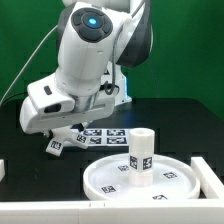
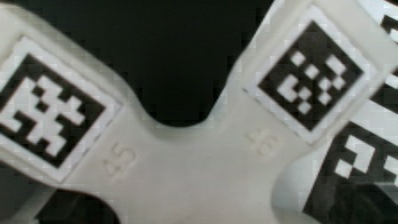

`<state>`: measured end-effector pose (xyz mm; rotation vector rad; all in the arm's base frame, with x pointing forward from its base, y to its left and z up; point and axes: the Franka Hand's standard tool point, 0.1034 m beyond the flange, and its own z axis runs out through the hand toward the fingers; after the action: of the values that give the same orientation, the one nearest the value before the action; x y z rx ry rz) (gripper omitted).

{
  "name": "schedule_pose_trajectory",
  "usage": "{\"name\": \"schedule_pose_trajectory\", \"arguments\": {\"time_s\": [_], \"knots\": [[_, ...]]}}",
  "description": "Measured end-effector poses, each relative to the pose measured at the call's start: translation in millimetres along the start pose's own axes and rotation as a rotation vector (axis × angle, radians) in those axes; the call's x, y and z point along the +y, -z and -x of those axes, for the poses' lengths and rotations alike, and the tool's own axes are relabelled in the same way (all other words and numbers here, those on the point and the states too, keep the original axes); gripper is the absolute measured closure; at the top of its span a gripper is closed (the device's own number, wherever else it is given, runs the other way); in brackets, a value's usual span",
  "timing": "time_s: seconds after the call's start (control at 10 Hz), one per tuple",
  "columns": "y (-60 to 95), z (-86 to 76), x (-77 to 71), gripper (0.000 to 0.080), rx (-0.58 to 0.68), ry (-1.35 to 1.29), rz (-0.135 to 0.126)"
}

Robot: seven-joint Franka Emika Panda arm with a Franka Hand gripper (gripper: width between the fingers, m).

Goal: Assemble round table

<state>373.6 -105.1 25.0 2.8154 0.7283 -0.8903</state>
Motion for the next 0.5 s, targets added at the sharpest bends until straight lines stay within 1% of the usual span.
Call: {"name": "schedule_pose_trajectory", "arguments": {"time_s": [0.4,0.5], "knots": [[-4.0,2.1,0.8,0.015,-0.002,-0.001,-0.004],[-4.1,2.1,0.8,0.0196,-0.002,-0.001,-0.005]]}}
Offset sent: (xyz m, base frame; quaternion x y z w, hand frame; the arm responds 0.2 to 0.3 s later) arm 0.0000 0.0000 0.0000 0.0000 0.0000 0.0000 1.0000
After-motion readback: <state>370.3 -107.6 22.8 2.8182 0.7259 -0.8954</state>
